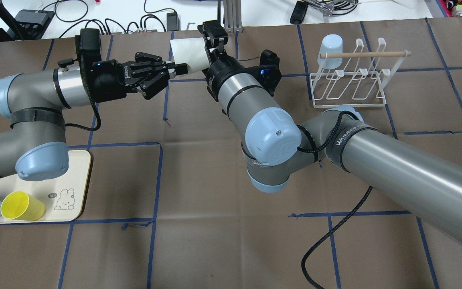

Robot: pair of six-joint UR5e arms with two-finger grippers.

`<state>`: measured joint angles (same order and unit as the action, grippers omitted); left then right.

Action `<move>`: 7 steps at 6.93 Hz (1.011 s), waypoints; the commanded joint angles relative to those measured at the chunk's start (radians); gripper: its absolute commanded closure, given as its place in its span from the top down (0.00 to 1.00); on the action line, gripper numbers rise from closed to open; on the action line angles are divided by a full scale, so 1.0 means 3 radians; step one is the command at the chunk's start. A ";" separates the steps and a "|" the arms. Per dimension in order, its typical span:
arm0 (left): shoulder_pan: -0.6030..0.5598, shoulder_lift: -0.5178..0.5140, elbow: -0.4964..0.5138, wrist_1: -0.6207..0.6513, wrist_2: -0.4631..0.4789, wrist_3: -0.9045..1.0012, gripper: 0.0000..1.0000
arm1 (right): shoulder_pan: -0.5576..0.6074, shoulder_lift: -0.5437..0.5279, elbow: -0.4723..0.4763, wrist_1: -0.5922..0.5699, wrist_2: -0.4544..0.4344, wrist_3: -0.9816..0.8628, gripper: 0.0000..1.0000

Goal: Transfer IKEA cup to right arm and place on rack

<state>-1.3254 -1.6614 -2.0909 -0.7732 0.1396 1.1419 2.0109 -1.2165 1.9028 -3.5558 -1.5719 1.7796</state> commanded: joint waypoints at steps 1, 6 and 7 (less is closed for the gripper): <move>0.0000 0.0000 0.0000 0.0000 0.0000 -0.0002 0.01 | 0.0001 0.0000 0.0003 0.0005 0.0004 -0.0006 0.98; 0.0000 0.0000 0.0000 0.0000 0.0000 -0.0007 0.01 | 0.0062 0.0051 -0.0023 0.0097 0.0009 -0.0001 0.98; 0.0000 0.0000 0.0000 0.0000 0.0005 -0.0032 0.01 | 0.0062 0.0046 -0.0073 0.0143 0.0009 -0.0006 0.98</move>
<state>-1.3254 -1.6613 -2.0908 -0.7731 0.1399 1.1379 2.0293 -1.2007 1.8936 -3.5259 -1.5692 1.7790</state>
